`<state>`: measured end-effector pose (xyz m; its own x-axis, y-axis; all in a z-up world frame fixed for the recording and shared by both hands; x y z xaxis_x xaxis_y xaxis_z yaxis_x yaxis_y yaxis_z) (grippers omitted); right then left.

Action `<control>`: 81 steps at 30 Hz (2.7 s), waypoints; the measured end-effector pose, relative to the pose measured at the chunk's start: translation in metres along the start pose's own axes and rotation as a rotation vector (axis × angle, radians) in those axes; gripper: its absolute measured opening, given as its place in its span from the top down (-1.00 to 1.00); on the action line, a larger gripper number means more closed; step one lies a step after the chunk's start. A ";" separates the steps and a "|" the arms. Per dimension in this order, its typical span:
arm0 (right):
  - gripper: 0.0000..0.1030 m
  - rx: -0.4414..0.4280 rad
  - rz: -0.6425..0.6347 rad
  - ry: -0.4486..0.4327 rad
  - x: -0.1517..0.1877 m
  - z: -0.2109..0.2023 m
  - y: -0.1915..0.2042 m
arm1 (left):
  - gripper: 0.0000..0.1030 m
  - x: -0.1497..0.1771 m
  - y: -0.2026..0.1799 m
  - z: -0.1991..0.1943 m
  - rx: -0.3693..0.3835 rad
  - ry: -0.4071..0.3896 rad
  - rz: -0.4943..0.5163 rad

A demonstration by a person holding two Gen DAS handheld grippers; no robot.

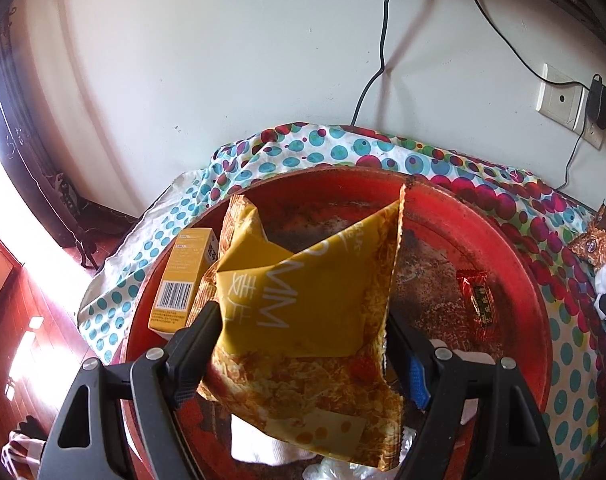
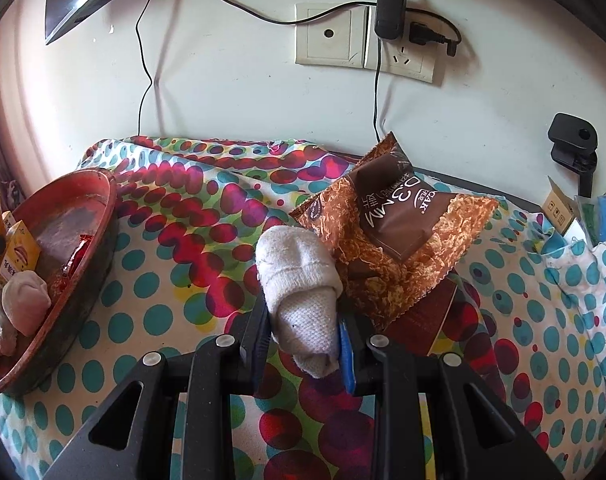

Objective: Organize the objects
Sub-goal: 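Lower the chip bag into the tray and open the left gripper, then carry the white sock into the red tray and open the right gripper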

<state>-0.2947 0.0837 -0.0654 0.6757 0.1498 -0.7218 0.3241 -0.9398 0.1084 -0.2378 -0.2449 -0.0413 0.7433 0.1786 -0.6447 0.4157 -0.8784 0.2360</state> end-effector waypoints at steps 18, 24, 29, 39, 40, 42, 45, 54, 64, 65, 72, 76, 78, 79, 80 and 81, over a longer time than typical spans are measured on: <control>0.48 -0.017 0.013 0.010 0.005 -0.002 0.003 | -0.63 -0.004 0.019 -0.021 0.095 -0.017 -0.081; 0.48 -0.006 -0.012 -0.008 0.004 -0.006 0.008 | -0.63 0.036 0.047 -0.066 0.143 -0.069 -0.212; 0.48 0.003 -0.008 -0.051 0.001 -0.015 0.005 | -0.63 0.092 0.045 -0.092 0.126 -0.082 -0.192; 0.48 0.032 -0.060 -0.059 -0.002 -0.029 0.013 | -0.63 0.132 0.009 -0.105 0.166 -0.120 -0.078; 0.48 0.029 -0.058 -0.065 -0.006 -0.033 0.016 | -0.63 0.130 0.008 -0.106 0.178 -0.124 -0.088; 0.48 0.017 -0.073 -0.077 -0.014 -0.040 0.028 | -0.63 0.130 0.007 -0.107 0.195 -0.127 -0.099; 0.48 -0.018 -0.127 -0.093 -0.027 -0.050 0.060 | -0.63 0.132 0.006 -0.104 0.191 -0.117 -0.088; 0.48 -0.172 -0.332 -0.032 -0.029 -0.032 0.193 | -0.63 0.134 0.024 -0.095 0.161 -0.089 -0.125; 0.47 -0.188 -0.401 0.053 -0.018 0.005 0.253 | -0.63 0.134 0.025 -0.089 0.179 -0.072 -0.133; 0.47 -0.183 -0.405 0.058 -0.017 0.008 0.256 | -0.63 0.135 0.026 -0.088 0.179 -0.067 -0.134; 0.47 -0.160 -0.383 0.046 -0.028 0.019 0.261 | -0.63 0.134 0.027 -0.085 0.195 -0.056 -0.147; 0.39 -0.171 -0.354 0.053 -0.038 0.025 0.260 | -0.63 0.134 0.025 -0.083 0.199 -0.051 -0.143; 0.38 -0.167 -0.352 0.045 -0.041 0.025 0.260 | -0.63 0.135 0.024 -0.083 0.201 -0.048 -0.141; 0.38 -0.162 -0.349 0.043 -0.042 0.026 0.259 | -0.63 0.135 0.024 -0.083 0.201 -0.046 -0.141; 0.34 -0.168 -0.341 0.044 -0.041 0.025 0.258 | -0.63 0.135 0.024 -0.083 0.202 -0.047 -0.141; 0.23 -0.171 -0.334 0.043 -0.042 0.024 0.257 | -0.63 0.135 0.024 -0.084 0.203 -0.050 -0.140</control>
<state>-0.2555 -0.1711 -0.0240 0.5403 0.4554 -0.7076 0.6344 -0.7729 -0.0131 -0.0840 -0.2045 -0.0619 0.6567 0.2870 -0.6974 0.3954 -0.9185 -0.0057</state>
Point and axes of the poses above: each gripper's, at about its wrist camera, not at the fingertips, and z roughly the way its jaws point, y to its left, x to its underside, the point moved 8 cm from there along z, roughly the way its jaws point, and after that the axes turned 10 degrees about -x, right-handed, at the moved point
